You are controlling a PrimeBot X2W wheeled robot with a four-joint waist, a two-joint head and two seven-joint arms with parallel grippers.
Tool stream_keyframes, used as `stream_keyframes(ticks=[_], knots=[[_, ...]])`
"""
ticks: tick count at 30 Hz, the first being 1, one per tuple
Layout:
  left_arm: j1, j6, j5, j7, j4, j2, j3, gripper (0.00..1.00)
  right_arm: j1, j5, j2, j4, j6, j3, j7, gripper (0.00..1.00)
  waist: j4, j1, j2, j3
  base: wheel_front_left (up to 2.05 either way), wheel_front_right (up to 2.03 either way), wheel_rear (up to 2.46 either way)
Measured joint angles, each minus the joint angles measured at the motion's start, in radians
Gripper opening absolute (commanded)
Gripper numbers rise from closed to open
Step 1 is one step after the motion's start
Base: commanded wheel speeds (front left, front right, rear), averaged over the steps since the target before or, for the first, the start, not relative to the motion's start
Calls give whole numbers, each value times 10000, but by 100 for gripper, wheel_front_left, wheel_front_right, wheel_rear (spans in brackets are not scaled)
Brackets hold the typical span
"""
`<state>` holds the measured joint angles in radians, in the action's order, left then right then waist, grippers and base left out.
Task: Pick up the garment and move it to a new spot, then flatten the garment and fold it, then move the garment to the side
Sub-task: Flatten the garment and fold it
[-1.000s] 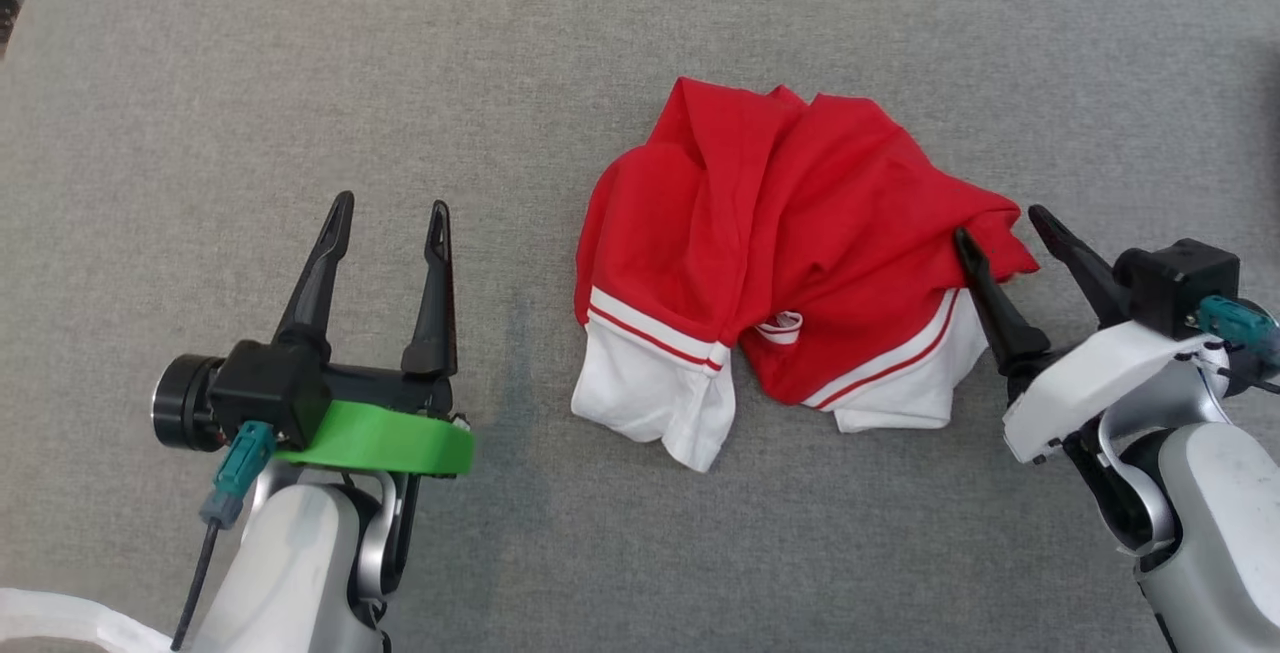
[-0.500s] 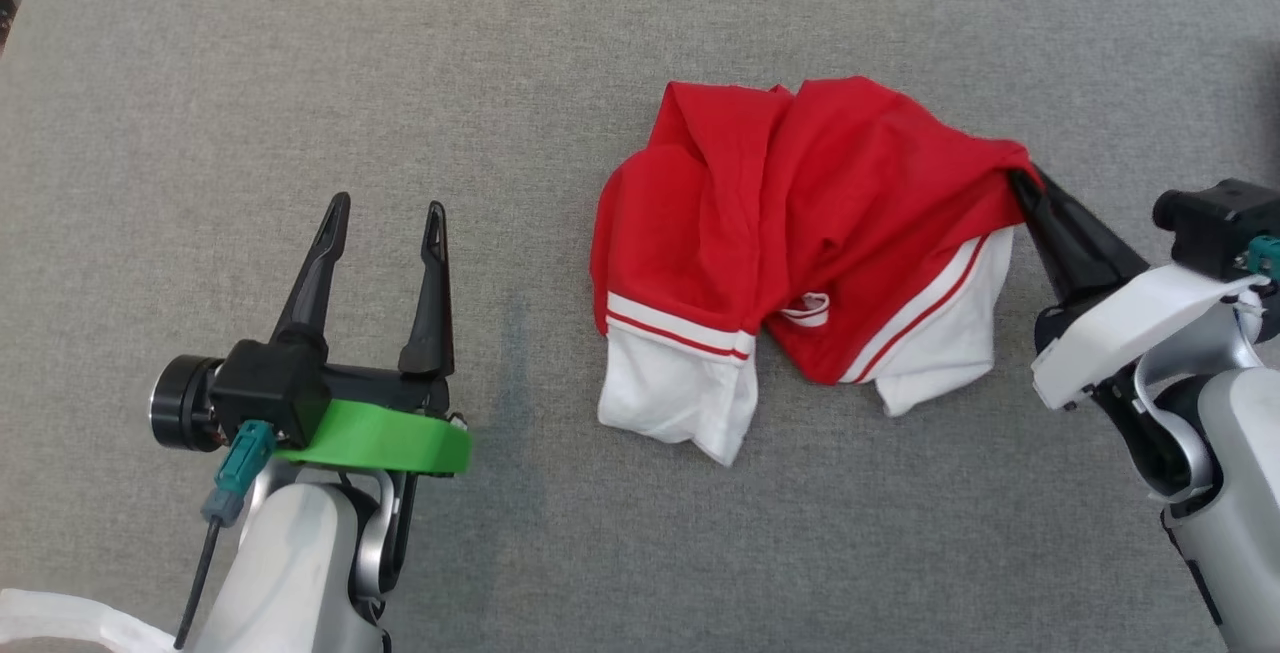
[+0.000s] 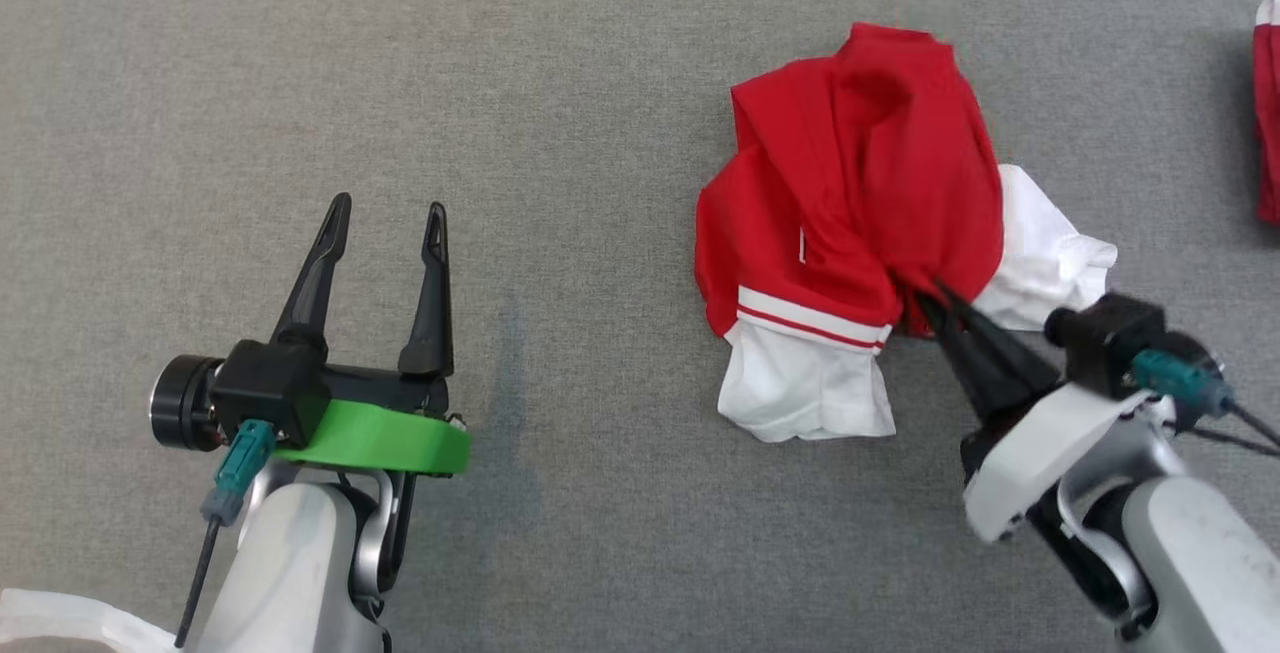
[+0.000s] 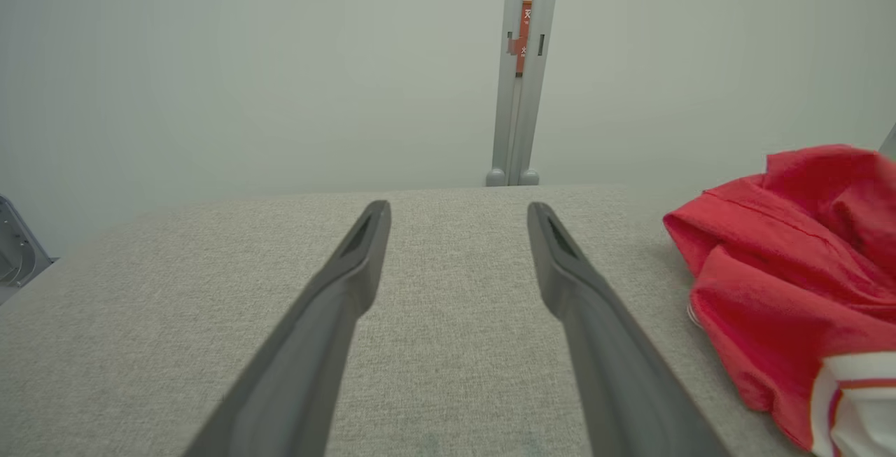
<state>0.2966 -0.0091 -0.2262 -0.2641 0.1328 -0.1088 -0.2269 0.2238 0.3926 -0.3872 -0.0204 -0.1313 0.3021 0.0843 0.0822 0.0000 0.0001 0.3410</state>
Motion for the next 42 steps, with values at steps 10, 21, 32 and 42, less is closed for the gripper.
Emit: stream_keyframes(ticks=[10,21,32,42], knots=[[-16,-134,155,0,94,27,100,100,-2660,146,1095,-115,-4,-324,997,0,-304,0,0,-25,0,0,0],[-244,-29,351,0,69,19,322,100,-2219,-449,1708,-1386,-2,-1216,-1283,100,-536,0,0,-221,0,0,0],[-865,199,485,0,-268,90,389,100,-1384,-558,1703,-790,0,-2955,-2019,100,-643,0,0,-672,0,0,0],[-1232,242,485,0,-397,146,290,100,-1376,-566,1672,-441,-2,-3160,-2094,100,-642,0,0,-918,0,0,0]])
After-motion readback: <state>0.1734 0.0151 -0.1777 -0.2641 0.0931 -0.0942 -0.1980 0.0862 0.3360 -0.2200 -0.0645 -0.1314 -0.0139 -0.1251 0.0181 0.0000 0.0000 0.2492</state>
